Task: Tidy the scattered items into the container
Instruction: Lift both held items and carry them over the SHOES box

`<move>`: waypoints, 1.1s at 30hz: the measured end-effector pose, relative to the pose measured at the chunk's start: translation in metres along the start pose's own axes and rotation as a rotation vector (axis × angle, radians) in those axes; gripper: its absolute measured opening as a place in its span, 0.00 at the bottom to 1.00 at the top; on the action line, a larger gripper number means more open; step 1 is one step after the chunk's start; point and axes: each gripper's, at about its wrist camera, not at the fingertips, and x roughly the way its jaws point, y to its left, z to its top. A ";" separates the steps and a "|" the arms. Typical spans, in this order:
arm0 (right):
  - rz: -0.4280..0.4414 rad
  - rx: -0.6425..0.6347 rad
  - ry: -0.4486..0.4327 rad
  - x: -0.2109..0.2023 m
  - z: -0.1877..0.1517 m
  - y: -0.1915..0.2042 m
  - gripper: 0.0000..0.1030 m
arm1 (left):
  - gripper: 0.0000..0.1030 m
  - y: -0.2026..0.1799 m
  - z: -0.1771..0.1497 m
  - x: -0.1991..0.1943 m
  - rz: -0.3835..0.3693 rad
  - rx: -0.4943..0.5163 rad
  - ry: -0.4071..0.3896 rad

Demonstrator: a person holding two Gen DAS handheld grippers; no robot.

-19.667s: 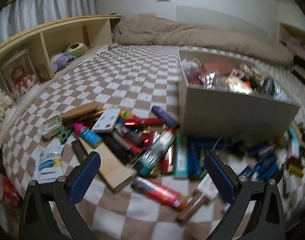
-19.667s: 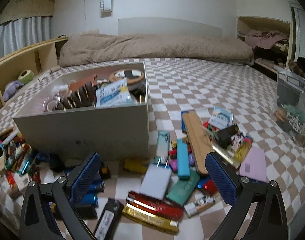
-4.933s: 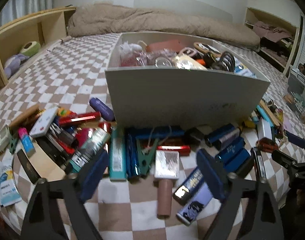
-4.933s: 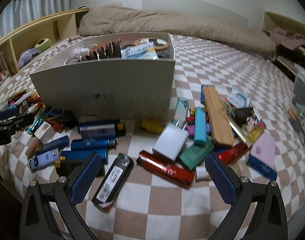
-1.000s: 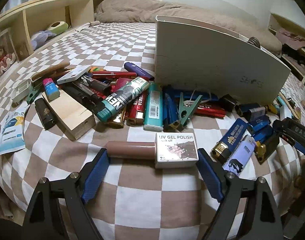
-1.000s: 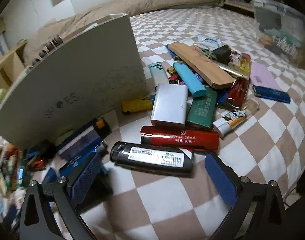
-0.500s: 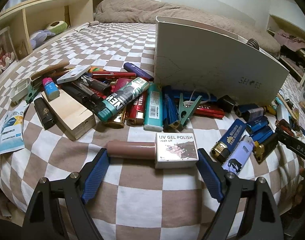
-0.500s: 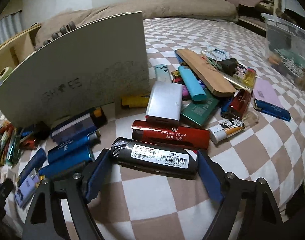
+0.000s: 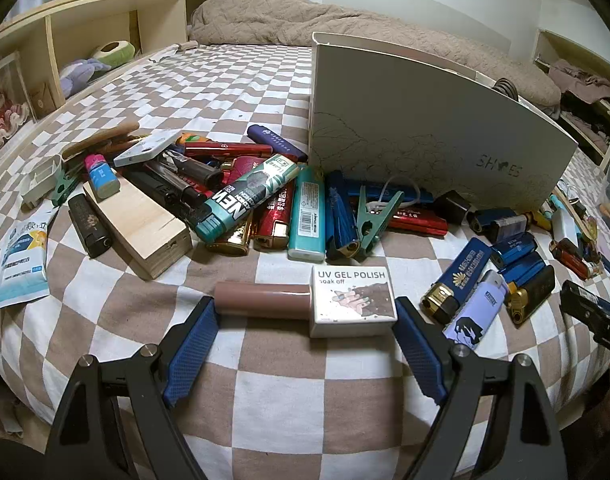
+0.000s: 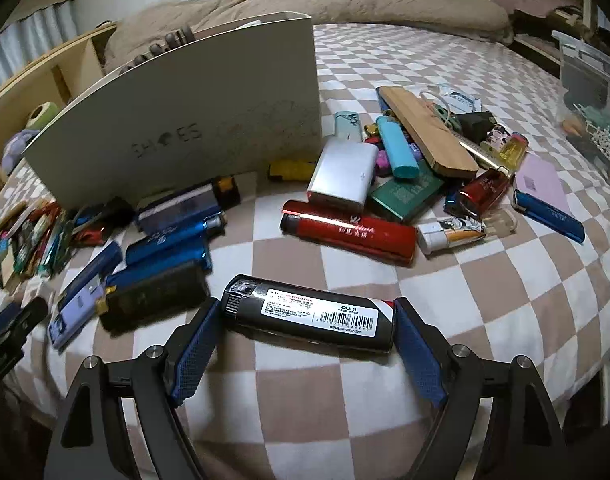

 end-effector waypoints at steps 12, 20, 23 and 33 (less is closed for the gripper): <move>0.089 0.040 -0.006 -0.016 -0.004 -0.006 0.82 | 0.84 0.006 0.005 -0.012 -0.061 -0.050 0.010; 0.120 0.031 -0.097 -0.043 0.016 0.004 0.82 | 0.84 -0.006 0.030 -0.037 -0.058 -0.017 -0.077; 0.130 0.029 -0.126 -0.048 0.027 0.005 0.82 | 0.84 -0.009 0.044 -0.050 -0.059 -0.008 -0.120; 0.173 -0.017 -0.278 -0.078 0.071 0.021 0.82 | 0.84 -0.027 0.097 -0.080 -0.089 0.039 -0.263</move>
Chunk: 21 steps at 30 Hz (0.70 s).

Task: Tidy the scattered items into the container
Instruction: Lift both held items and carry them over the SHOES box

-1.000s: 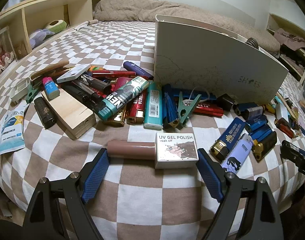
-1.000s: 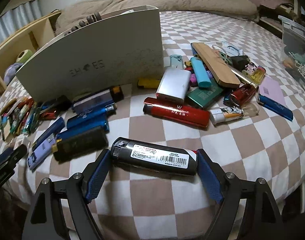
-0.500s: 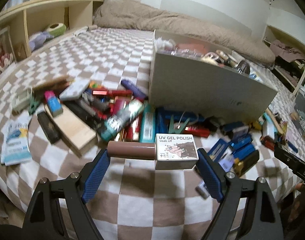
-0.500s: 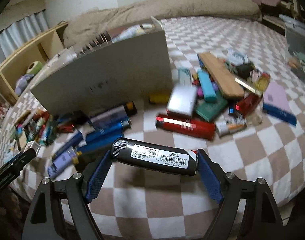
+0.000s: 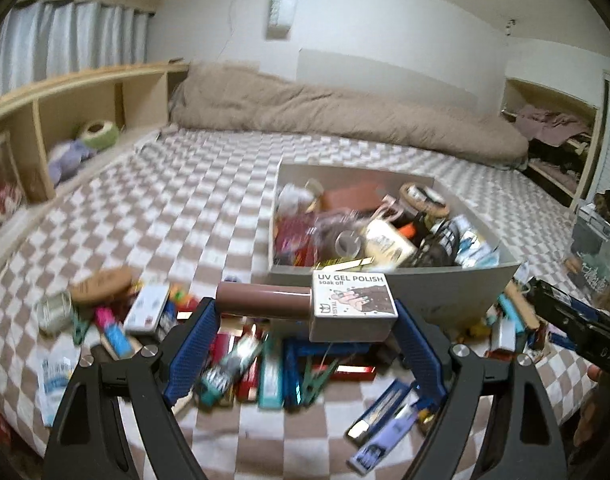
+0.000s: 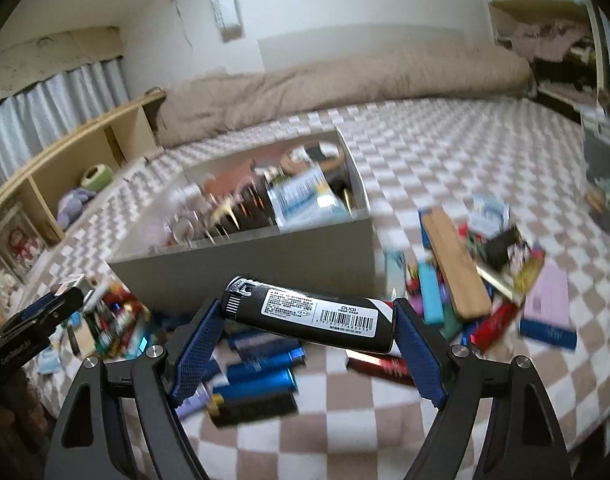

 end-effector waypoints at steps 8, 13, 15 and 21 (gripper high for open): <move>0.045 -0.041 -0.067 0.000 0.031 0.015 0.82 | 0.84 -0.004 0.030 0.003 -0.017 0.025 -0.051; 0.063 -0.063 -0.087 0.002 0.049 0.022 0.82 | 0.84 -0.008 0.050 0.005 -0.034 0.036 -0.079; 0.068 -0.073 -0.091 0.004 0.054 0.024 0.82 | 0.84 -0.010 0.057 0.006 -0.042 0.042 -0.090; 0.075 -0.098 -0.103 0.011 0.070 0.030 0.82 | 0.84 -0.011 0.080 0.012 -0.062 0.037 -0.119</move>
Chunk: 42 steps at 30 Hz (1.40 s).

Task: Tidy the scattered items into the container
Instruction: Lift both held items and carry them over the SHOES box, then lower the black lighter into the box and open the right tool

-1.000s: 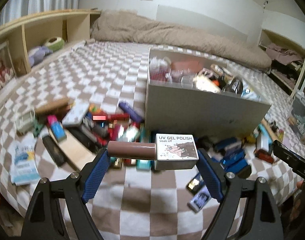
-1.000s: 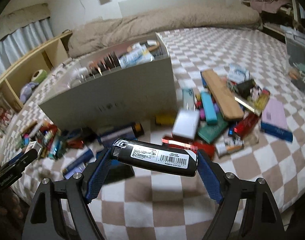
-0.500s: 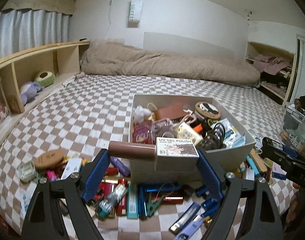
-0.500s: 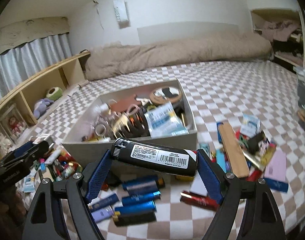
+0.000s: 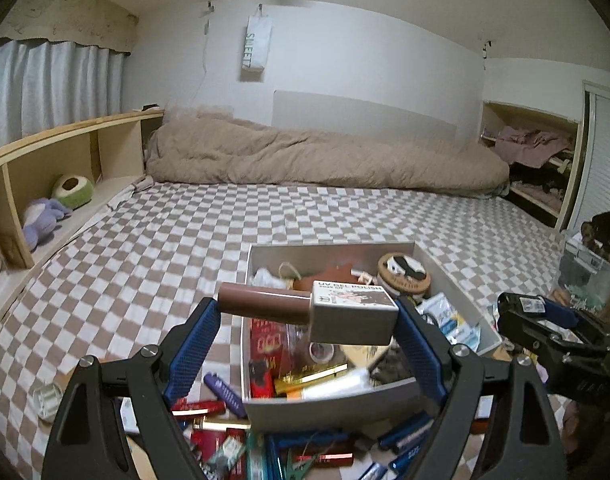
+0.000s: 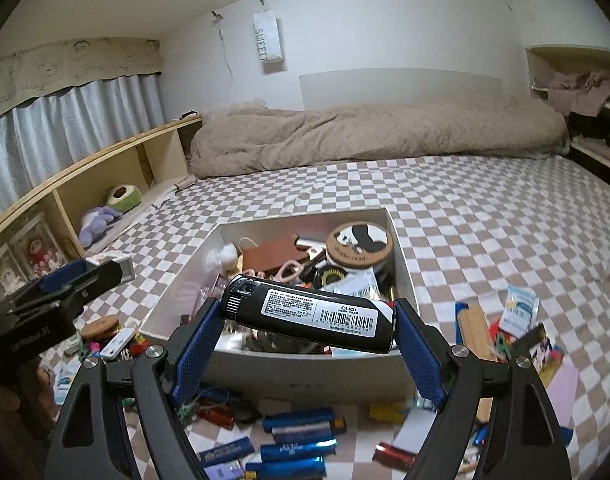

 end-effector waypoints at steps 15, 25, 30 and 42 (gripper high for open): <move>0.070 -0.127 0.044 0.034 0.039 -0.001 0.82 | 0.84 0.020 -0.002 0.022 -0.032 -0.046 0.033; 0.082 -0.269 0.239 0.093 0.032 0.025 0.82 | 0.84 0.032 -0.010 0.033 -0.011 -0.069 0.057; 0.091 -0.315 0.334 0.117 0.026 0.037 0.82 | 0.84 0.038 -0.013 0.038 -0.012 -0.080 0.071; 0.095 -0.444 0.383 0.119 0.012 0.049 0.98 | 0.84 0.041 -0.017 0.044 -0.023 -0.088 0.092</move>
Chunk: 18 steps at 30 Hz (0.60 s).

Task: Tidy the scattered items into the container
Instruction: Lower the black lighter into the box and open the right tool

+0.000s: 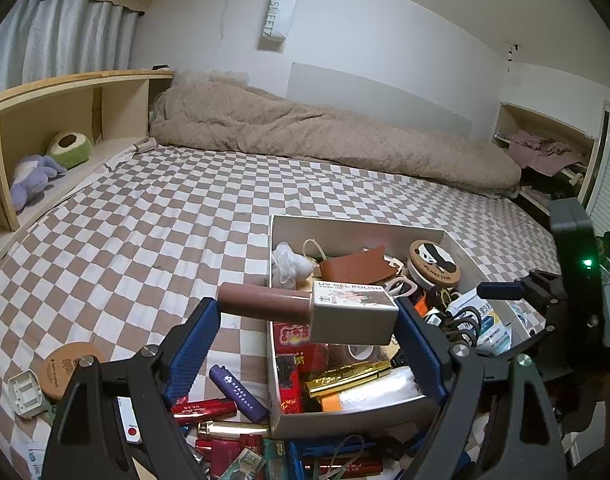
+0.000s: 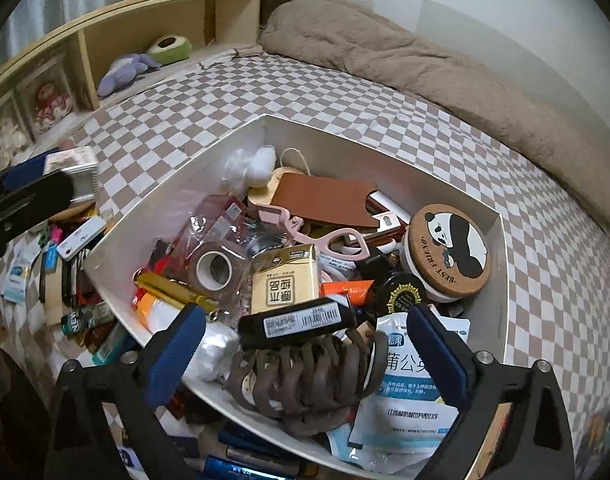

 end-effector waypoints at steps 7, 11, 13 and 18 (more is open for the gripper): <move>0.018 -0.001 -0.028 -0.013 -0.009 -0.001 0.98 | 0.84 -0.007 0.001 0.010 -0.020 0.048 0.037; 0.046 0.048 -0.035 -0.018 -0.012 -0.008 0.98 | 0.84 -0.012 0.001 0.017 -0.016 0.082 0.053; 0.058 0.073 -0.045 -0.022 -0.014 -0.012 0.98 | 0.84 -0.014 0.001 0.021 -0.027 0.098 0.068; 0.071 0.111 -0.077 -0.032 -0.019 -0.020 0.98 | 0.84 -0.019 0.006 0.027 -0.058 0.162 0.094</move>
